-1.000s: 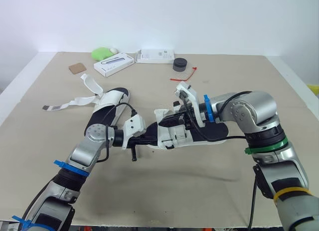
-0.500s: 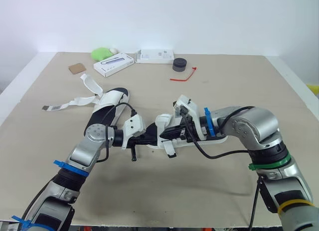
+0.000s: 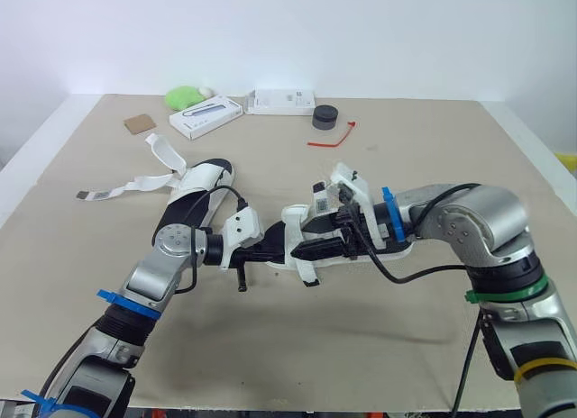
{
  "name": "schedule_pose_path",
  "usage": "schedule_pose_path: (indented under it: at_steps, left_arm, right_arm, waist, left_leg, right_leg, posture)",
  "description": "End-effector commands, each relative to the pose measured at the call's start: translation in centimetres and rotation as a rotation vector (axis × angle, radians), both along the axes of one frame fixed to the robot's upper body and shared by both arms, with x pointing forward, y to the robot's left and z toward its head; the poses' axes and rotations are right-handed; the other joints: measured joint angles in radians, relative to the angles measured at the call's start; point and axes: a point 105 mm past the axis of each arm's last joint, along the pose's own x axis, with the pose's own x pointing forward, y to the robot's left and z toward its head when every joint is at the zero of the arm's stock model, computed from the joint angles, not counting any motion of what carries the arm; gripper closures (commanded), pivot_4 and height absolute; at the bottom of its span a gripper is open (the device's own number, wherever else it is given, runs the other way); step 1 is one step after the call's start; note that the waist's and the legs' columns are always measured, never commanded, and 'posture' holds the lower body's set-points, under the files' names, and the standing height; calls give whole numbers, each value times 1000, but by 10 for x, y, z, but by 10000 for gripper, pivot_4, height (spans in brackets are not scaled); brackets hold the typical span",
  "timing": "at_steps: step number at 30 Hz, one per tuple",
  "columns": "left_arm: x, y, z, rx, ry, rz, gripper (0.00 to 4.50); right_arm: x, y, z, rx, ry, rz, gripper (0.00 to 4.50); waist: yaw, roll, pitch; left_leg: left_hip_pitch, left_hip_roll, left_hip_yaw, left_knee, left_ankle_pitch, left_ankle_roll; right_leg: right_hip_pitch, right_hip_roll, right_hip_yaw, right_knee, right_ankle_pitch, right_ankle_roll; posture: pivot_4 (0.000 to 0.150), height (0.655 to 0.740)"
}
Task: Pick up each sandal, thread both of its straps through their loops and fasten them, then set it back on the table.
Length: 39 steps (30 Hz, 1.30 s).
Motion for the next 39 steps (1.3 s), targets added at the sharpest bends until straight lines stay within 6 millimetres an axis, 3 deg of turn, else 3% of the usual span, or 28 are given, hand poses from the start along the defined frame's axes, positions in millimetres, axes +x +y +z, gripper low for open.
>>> schedule_pose_path:
  at_steps: [1,5,9,15,18,23,30,37,39]
  left_arm:
    - [-2,3,-2,19,2,0,45000]
    - [-4,5,-2,20,4,5,45000]
    - [-4,4,-2,17,4,7,45000]
    - [-3,2,-1,11,1,6,45000]
    - [-3,2,-1,10,0,6,45000]
    - [-3,2,-2,11,0,7,45000]
    - [-2,2,-2,8,1,12,45000]
    - [-1,2,-2,5,1,17,45000]
    - [-1,2,-2,4,3,17,45000]
  right_arm:
    - [-10,-12,33,58,-60,43,361]
    - [-31,-23,25,74,50,80,361]
    - [-60,-20,-14,80,193,122,361]
    - [-44,-21,-44,47,143,-10,361]
    - [-35,-18,-46,57,110,-48,361]
    - [-29,-14,-46,59,85,-60,361]
    - [-29,-2,-49,65,99,-45,361]
    - [-28,-3,-55,29,114,-65,361]
    - [-29,-4,-57,21,118,-63,5539]
  waist:
    - [0,0,0]
    - [0,0,0]
    - [0,-1,0]
    - [-1,-1,0]
    - [-1,-1,0]
    - [0,-1,0]
    - [0,-1,0]
    - [0,-1,0]
    - [0,-1,0]
  left_leg:
    - [0,0,0,0,0,0]
    - [0,0,0,0,0,0]
    - [0,2,-1,0,0,1]
    - [3,1,3,1,1,1]
    - [4,1,4,1,2,1]
    - [3,1,3,1,2,1]
    - [3,1,3,1,2,1]
    - [3,0,3,1,2,1]
    - [3,0,3,1,2,1]
  right_leg:
    - [0,0,0,0,0,0]
    - [0,0,0,-1,0,0]
    - [1,2,-1,0,0,0]
    - [2,2,3,0,-1,1]
    - [3,3,4,0,-3,7]
    - [3,3,5,0,0,2]
    - [3,3,5,0,-1,2]
    - [3,2,5,0,-1,2]
    - [3,2,5,0,-1,2]
  posture:
    - [1500,7400]
    - [1500,7400]
    - [1500,7400]
    - [1500,7400]
    - [1500,7400]
    - [1500,7400]
    - [1500,7400]
    - [1500,7400]
    - [1500,7400]
